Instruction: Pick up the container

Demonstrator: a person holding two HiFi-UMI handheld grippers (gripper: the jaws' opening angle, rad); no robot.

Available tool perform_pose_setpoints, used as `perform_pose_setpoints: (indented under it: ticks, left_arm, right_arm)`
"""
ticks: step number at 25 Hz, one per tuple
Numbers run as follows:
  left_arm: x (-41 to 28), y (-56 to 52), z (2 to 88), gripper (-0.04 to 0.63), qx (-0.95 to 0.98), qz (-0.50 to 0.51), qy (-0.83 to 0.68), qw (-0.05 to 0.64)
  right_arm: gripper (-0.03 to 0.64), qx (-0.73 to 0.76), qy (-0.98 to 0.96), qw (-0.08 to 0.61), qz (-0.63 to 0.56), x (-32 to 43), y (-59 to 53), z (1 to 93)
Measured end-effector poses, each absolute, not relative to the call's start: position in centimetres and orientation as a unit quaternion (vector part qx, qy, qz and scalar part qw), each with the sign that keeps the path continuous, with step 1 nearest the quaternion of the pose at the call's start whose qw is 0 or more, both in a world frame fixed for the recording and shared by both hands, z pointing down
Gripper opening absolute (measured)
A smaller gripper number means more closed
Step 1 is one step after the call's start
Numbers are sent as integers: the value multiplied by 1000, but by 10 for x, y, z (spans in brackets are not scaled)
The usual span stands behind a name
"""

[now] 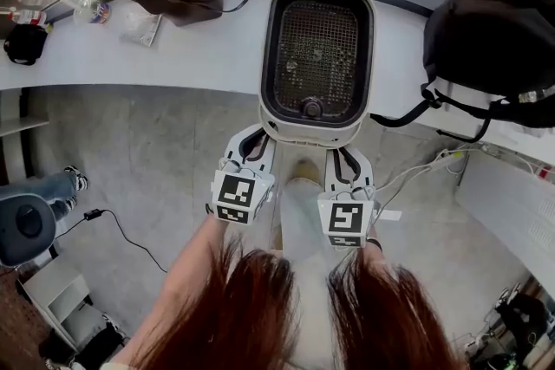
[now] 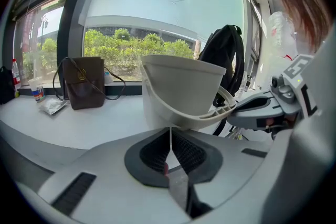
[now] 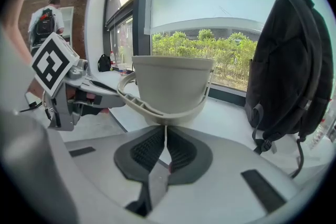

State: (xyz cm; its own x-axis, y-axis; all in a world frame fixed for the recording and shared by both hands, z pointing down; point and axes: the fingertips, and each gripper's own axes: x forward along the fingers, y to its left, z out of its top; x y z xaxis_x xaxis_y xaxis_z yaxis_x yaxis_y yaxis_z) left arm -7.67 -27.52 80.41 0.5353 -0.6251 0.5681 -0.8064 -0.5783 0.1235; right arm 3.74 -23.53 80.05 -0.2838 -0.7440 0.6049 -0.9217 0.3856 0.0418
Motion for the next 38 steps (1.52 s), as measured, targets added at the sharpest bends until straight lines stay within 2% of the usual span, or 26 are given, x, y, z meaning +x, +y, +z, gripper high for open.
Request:
perform_pose_setpoints:
  ticks: [22,38]
  left_arm:
    - [-77,-278,721,22,860,217,-432,166]
    - [-74,-292,680,23,849,202,-451,187]
  right_arm:
    - [26,563,-776,249,140,47,-239,720]
    - [26,559,-776,251,152,51,-241,678]
